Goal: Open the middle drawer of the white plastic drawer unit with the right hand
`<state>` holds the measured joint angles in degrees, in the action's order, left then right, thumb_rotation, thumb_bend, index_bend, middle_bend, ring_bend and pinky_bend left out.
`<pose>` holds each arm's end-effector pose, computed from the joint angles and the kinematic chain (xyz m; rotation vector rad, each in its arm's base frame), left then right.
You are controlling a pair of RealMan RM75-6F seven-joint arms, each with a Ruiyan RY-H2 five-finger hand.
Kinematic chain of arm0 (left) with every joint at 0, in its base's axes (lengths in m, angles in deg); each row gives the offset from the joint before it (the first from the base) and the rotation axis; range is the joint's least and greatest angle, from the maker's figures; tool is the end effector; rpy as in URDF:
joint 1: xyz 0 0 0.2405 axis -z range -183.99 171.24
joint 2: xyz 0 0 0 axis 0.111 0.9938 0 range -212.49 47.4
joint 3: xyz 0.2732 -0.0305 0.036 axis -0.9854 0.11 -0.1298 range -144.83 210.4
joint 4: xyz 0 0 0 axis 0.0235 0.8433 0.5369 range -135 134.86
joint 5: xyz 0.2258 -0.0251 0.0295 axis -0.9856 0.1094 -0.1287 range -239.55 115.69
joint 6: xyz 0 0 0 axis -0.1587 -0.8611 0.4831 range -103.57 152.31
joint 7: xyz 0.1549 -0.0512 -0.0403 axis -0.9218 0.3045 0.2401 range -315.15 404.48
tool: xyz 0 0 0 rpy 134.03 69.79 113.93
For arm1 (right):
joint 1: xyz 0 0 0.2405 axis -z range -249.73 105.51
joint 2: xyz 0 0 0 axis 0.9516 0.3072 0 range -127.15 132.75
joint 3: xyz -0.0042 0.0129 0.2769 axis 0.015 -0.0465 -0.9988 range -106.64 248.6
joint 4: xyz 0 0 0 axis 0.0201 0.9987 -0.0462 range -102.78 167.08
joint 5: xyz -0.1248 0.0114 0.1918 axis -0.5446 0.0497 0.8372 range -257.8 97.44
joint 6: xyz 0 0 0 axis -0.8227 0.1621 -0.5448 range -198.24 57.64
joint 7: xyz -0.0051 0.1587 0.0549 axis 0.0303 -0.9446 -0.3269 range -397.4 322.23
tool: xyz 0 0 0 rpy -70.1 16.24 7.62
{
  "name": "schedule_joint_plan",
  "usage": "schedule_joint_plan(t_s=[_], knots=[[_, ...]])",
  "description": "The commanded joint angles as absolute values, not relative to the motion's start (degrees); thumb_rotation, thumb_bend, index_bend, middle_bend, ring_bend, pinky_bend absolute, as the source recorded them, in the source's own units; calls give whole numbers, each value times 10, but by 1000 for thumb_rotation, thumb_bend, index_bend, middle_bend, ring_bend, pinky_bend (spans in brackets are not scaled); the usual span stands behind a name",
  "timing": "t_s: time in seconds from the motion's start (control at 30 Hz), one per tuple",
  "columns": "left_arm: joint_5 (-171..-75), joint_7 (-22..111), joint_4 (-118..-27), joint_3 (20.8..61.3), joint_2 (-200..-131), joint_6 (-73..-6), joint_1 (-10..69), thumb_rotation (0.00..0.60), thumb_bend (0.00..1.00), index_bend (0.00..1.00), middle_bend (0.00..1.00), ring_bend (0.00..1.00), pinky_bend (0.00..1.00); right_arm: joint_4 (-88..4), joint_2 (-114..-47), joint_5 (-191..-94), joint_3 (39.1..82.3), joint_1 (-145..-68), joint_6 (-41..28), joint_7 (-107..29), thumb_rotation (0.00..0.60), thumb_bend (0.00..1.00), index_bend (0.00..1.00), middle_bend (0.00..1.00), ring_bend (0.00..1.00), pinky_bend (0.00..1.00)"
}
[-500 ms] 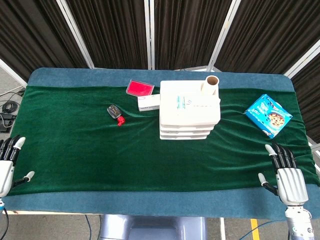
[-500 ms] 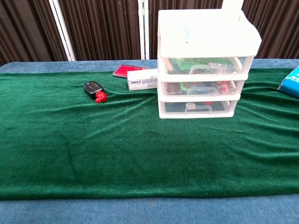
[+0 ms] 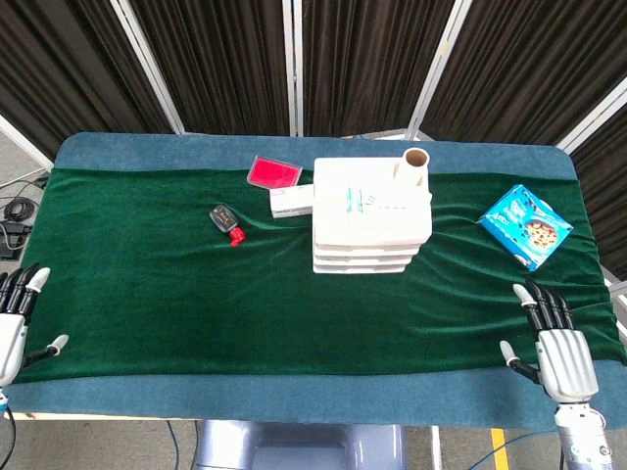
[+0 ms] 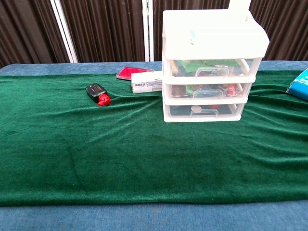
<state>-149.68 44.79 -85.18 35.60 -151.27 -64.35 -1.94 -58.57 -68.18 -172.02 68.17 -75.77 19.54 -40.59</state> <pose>-0.3490 0.2066 0.1429 -1.3789 -0.8156 -0.9223 -0.3142 -0.1994 0.1192 1.3630 -0.9253 1.1051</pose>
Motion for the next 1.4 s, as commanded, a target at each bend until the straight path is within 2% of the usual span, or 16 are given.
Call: schedule_joint_plan(t_s=[0.03,0.13,0.2,0.23,0.3,0.37,0.47,0.53,0.67,0.83,1.4], knots=[[-1498,455,-853,357,-1510,-646,-20,600,156,0,0,0,0,-594,-680,-1725,688,-760,189,-426,600,228,66,0,0,0],[-1499,457,-854,357,-1509,-650,-21,600,156,0,0,0,0,-604,-677,-1731,690,-763,185,-445,600,227,77,0,0,0],[-1502,455,-855,356,-1509,-653,-22,600,156,0,0,0,0,-617,-677,-1736,686,-768,186,-457,600,226,98,37,9,1],[-1504,454,-856,356,-1509,-655,-23,600,156,0,0,0,0,-625,-681,-1736,680,-771,190,-463,600,226,121,125,74,34],[-1506,453,-856,355,-1510,-657,-23,600,156,0,0,0,0,-640,-689,-1738,674,-778,189,-478,600,227,175,370,308,204],[-1507,453,-855,355,-1510,-657,-23,600,157,0,0,0,0,-653,-693,-1736,673,-784,181,-492,600,236,228,628,610,454],[-1506,455,-856,356,-1510,-657,-23,600,156,0,0,0,0,-683,-700,-1722,672,-800,147,-519,600,286,242,813,804,630],[-1506,457,-855,357,-1509,-658,-23,600,157,0,0,0,0,-698,-705,-1711,673,-811,123,-526,600,331,232,868,855,686],[-1505,465,-855,358,-1508,-660,-23,600,156,0,0,0,0,-731,-724,-1674,671,-838,58,-560,600,428,205,907,894,718],[-1504,472,-854,359,-1506,-661,-24,600,157,0,0,0,0,-755,-742,-1640,662,-862,9,-610,600,491,187,911,898,720],[-1504,476,-853,364,-1506,-670,-26,600,157,0,0,0,0,-730,-814,-1533,610,-915,-68,-637,600,535,152,912,899,721]])
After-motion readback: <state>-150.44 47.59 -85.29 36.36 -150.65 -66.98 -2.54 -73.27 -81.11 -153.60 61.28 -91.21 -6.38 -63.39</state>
